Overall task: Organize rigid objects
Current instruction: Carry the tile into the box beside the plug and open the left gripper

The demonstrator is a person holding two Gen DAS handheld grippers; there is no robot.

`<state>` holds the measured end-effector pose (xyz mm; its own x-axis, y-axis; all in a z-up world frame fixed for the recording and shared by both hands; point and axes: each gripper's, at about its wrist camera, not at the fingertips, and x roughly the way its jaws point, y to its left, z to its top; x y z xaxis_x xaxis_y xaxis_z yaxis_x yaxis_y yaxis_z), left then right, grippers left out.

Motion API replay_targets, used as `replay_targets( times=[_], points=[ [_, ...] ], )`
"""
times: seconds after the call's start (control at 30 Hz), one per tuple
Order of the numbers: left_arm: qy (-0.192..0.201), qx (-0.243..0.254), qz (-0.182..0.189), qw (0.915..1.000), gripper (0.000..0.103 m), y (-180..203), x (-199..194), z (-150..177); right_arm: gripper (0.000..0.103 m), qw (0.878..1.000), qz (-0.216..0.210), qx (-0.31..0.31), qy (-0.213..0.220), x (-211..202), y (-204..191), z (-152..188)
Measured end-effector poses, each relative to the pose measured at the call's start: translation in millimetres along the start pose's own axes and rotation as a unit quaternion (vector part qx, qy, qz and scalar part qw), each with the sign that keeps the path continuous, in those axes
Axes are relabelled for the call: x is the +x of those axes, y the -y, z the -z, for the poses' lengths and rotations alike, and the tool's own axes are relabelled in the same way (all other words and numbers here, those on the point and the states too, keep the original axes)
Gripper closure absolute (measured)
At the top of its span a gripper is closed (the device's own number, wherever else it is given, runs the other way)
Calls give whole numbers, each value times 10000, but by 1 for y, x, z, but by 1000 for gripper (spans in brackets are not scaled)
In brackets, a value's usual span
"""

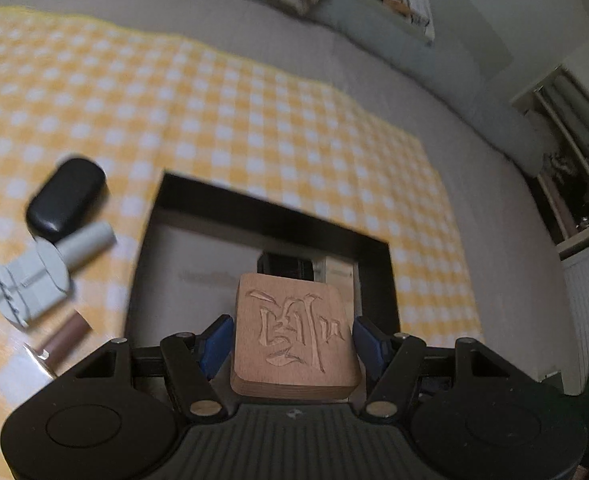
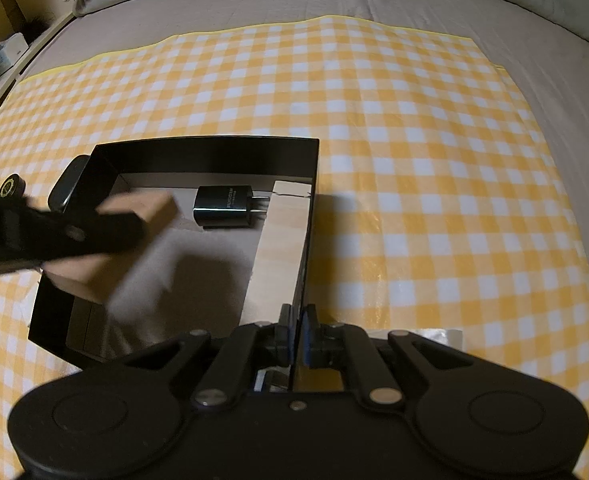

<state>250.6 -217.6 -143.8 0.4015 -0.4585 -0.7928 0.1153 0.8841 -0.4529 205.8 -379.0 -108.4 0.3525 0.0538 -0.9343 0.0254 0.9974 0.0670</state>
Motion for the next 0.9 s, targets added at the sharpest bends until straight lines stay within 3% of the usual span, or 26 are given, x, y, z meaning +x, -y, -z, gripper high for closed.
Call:
replay_targets(
  times=[0.2, 0.4, 0.67, 0.9],
  points=[
    [-307, -47, -188, 9993, 37, 0, 30, 6, 98, 10000, -9, 7, 0, 0, 0, 0],
    [-339, -32, -418, 9985, 37, -3, 53, 5, 98, 10000, -20, 4, 2, 1, -1, -1],
    [-371, 96, -227, 9990, 36, 7, 69, 8, 97, 10000, -58, -36, 3, -2, -3, -1],
    [-341, 271, -272, 9987, 34, 11, 71, 9, 97, 10000, -63, -50, -1, -1, -2, 0]
  ],
)
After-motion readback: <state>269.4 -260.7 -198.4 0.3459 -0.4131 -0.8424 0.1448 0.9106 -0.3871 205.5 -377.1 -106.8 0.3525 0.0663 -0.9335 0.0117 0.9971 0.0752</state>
